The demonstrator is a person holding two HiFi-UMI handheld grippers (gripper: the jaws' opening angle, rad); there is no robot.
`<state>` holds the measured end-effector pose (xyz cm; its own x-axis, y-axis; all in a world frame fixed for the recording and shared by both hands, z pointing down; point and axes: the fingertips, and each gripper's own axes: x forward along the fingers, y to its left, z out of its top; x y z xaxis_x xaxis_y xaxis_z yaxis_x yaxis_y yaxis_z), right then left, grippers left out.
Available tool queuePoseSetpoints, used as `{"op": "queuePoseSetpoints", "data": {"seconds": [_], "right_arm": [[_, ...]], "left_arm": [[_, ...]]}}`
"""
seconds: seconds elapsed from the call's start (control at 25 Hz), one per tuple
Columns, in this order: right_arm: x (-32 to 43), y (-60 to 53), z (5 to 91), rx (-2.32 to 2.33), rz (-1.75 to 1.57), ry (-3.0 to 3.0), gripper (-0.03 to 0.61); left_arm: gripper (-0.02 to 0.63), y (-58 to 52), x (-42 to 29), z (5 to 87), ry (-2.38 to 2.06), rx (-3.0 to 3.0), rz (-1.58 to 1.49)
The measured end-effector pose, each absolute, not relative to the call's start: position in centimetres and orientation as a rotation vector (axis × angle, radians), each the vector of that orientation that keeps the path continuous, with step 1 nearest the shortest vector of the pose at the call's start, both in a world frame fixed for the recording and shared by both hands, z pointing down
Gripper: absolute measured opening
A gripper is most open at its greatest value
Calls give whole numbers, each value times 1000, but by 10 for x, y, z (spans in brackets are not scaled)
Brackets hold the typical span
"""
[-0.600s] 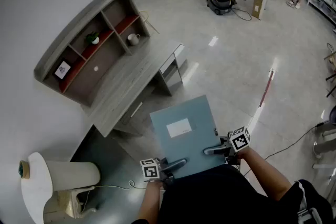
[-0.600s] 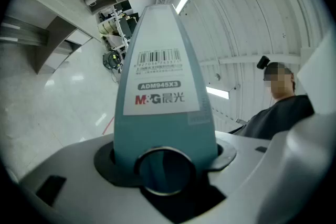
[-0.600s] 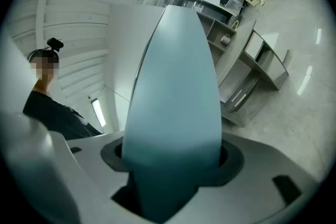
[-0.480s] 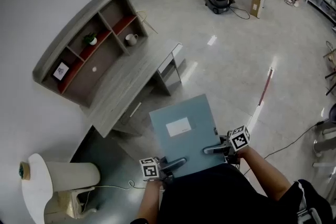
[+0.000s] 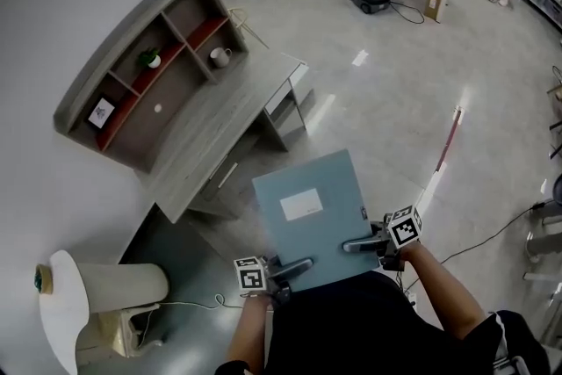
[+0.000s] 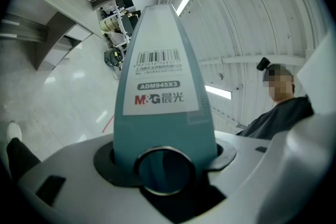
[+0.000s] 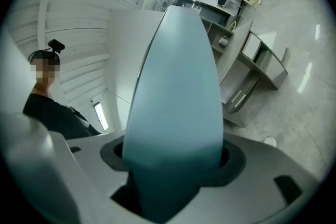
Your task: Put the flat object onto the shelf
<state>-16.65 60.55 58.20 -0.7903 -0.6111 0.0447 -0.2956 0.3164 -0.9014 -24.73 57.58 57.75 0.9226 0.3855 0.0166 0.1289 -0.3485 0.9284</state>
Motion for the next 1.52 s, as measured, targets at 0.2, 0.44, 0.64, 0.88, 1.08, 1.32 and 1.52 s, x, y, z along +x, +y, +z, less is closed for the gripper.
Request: {"op": "queuePoseSetpoints", "data": {"seconds": [0.2,0.44,0.64,0.88,1.08,1.32,1.52], "right_arm": [[-149,586,586,-845,-1442,2252,304],[-121,547,590,-890,-1425,2231,304],[-93,498,589,-906,-1446,2227,304],[-64,426,592,-892,-1504,2204,304],[-47,357,595,-876,-1542,2203,305],[-35,283,587,-868,-1562,2183,305],[-37,231,586,-849,-1591,2228,307]], "left_arm": [[296,554,-228,580,403,1932,309],[296,511,-200,584,434,1930,325],[296,463,-172,585,436,1922,306],[296,392,-144,591,416,1887,295],[296,323,-129,592,400,1865,290],[296,250,-117,587,380,1875,291],[296,201,-120,587,341,1852,232]]}}
